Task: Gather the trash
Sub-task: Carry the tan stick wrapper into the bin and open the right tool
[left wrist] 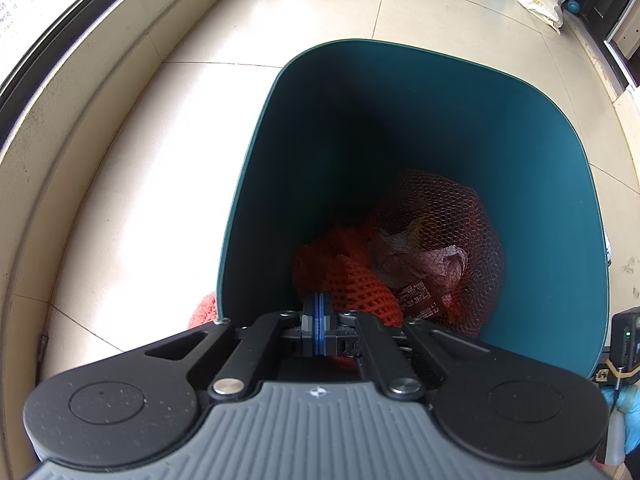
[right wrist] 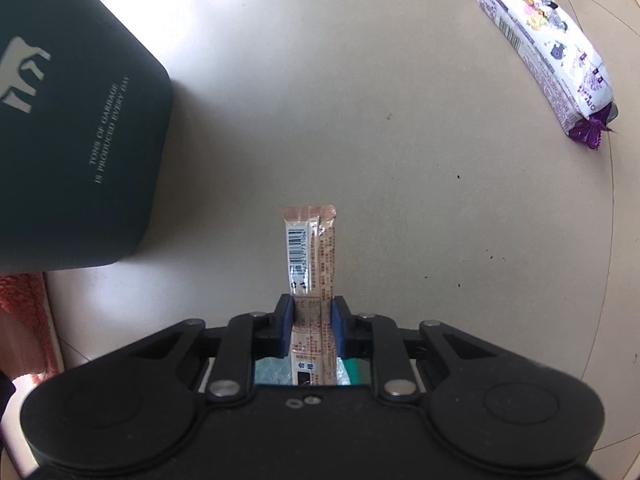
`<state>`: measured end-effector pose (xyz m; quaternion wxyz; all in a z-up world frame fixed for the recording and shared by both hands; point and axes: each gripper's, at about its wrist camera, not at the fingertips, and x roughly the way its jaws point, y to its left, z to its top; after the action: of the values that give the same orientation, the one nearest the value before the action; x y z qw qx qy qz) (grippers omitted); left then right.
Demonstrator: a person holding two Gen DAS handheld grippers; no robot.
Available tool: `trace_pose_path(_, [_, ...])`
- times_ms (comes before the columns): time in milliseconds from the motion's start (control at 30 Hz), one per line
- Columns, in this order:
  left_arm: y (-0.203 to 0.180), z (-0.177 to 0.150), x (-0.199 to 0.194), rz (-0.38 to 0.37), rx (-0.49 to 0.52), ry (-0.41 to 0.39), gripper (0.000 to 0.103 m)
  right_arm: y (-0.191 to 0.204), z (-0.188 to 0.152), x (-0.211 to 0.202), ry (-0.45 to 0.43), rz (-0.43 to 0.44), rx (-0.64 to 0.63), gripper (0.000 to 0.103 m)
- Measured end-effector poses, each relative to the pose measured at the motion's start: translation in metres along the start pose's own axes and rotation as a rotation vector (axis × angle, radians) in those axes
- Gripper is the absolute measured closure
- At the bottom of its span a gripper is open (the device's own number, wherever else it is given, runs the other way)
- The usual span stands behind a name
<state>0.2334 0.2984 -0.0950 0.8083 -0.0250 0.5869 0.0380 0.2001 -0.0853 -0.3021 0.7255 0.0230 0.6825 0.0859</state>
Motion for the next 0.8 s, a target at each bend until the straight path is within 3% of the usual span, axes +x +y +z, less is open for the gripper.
trace_pose_path(200, [-0.004, -0.001, 0.0, 0.013, 0.004, -0.004, 0.103, 0.011, 0.005, -0.055, -0.041, 0.028, -0.061, 0.085])
trace_pose_path(400, [-0.004, -0.001, 0.0, 0.012, 0.0, -0.002, 0.103, 0.042, 0.011, -0.152, -0.116, 0.078, -0.172, 0.085])
trace_pose_path(633, [-0.002, 0.0, 0.0, 0.009, -0.003, 0.001, 0.103, 0.101, 0.03, -0.255, -0.257, 0.173, -0.335, 0.084])
trace_pose_path(800, [0.0, 0.001, 0.0, 0.002, -0.007, 0.002, 0.103, 0.149, 0.044, -0.295, -0.328, 0.208, -0.456, 0.084])
